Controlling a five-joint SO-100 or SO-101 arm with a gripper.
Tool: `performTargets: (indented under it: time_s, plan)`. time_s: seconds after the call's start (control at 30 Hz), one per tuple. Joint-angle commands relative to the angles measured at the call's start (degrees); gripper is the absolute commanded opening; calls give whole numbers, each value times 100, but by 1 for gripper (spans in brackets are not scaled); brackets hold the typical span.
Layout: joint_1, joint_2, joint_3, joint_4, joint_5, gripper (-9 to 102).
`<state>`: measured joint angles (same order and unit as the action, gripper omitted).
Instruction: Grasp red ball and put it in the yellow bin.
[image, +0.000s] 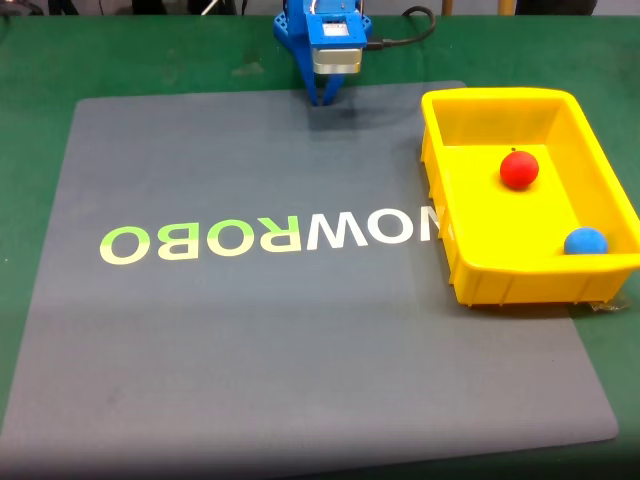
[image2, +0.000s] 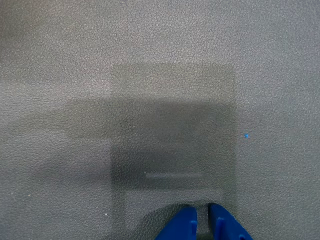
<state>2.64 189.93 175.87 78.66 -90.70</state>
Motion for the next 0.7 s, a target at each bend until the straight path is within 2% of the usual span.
performTargets:
  time_s: [0.0, 0.1, 0.17, 0.43, 0.53, 0.67]
  plan:
    - [-650, 70, 185, 0, 70, 1]
    - [-1512, 70, 185, 0, -79, 1]
    - [-1679, 70, 185, 0, -88, 1]
    - [-1292, 70, 185, 0, -132, 1]
    - [-1160, 70, 185, 0, -141, 7]
    - [-1134, 62, 185, 0, -141, 8]
